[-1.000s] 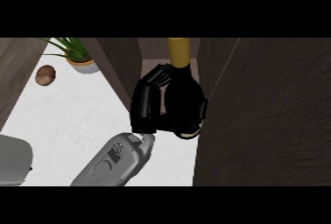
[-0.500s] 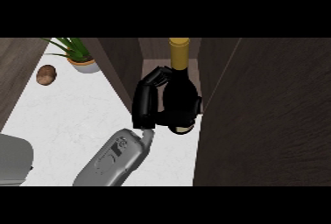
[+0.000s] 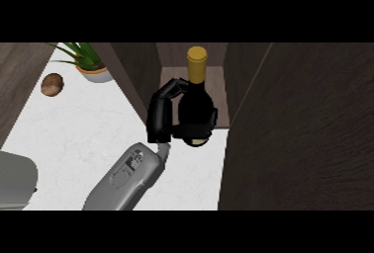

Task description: Pick up the wine, place it into the cabinet and close the cabinet

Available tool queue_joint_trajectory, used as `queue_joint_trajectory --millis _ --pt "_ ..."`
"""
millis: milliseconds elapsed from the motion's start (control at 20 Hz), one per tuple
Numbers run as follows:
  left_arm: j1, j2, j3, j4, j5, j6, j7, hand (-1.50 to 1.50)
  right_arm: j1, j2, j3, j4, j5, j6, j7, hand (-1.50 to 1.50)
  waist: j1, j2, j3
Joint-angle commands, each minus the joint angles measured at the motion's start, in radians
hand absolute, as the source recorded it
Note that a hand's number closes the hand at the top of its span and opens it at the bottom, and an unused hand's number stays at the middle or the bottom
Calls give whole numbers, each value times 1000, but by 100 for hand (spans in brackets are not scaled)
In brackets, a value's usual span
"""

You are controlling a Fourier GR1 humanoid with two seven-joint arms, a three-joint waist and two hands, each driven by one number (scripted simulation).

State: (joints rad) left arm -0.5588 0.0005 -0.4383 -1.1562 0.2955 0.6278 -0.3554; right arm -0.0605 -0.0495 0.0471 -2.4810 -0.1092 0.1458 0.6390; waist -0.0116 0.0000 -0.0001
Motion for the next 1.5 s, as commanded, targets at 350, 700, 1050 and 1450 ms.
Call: queue_joint_trajectory --millis 350,700,1050,1450 --pt "-76 0 102 145 49 -57 -63 150 3 33 54 -94 -1 -34 46 -150 0 0 0" --pt "-163 0 175 279 97 -119 -75 150 -16 -31 -65 -127 -132 -11 105 -150 -6 1 0" --pt "-318 0 229 489 108 -142 -83 150 19 26 16 -63 -58 -1 16 -150 -15 4 0" --pt "-369 0 274 612 82 -147 -220 150 26 3 -55 -97 -147 18 32 -150 -19 6 0"
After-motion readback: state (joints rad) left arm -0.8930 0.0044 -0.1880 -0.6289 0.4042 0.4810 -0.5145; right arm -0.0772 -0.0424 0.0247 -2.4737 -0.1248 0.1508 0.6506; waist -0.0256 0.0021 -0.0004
